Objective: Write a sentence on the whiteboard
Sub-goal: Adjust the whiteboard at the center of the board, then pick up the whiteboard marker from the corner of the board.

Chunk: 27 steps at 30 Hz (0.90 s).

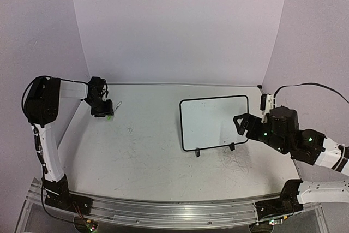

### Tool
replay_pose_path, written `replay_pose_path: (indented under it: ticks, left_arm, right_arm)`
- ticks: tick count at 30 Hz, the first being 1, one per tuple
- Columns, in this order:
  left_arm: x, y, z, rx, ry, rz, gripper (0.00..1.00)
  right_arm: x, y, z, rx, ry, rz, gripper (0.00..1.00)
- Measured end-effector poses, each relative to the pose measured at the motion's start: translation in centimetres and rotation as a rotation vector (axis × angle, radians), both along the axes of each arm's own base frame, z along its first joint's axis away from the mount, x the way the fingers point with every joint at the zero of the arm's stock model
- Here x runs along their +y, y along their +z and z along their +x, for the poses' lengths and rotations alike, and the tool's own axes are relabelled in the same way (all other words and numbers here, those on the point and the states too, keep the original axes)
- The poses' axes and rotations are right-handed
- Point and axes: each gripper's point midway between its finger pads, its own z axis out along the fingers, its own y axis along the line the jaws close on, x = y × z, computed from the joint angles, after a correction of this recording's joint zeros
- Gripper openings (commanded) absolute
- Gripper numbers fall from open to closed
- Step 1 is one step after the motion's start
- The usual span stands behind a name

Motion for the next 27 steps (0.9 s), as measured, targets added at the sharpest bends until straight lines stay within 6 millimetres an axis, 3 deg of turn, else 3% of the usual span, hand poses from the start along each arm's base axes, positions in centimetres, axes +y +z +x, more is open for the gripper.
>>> replay_pose_path:
  ticks: [6,10,19,24,27]
  left_arm:
    - [-0.1,-1.0,0.7,0.008,-0.028,0.018,0.36]
    - [0.1,-1.4,1.0,0.017,-0.038,0.041,0.2]
    - [0.3,-1.7,0.9,0.032,-0.062,0.143,0.06]
    - [-1.5,-1.3,-0.3,0.05,-0.102,0.186,0.0]
    - [-3.7,1.1,-2.3,0.036,-0.149,0.175,0.0]
  right_arm:
    - [0.4,0.8,0.1,-0.034,0.046,-0.06,0.87]
    - [0.4,1.0,0.1,-0.052,0.06,-0.093,0.87]
    - [0.0,1.2,0.3,-0.076,0.06,-0.137,0.85]
    - [0.2,1.0,0.2,-0.093,0.095,-0.196,0.85]
    - [0.8,0.7,0.1,-0.092,0.142,-0.225,0.88]
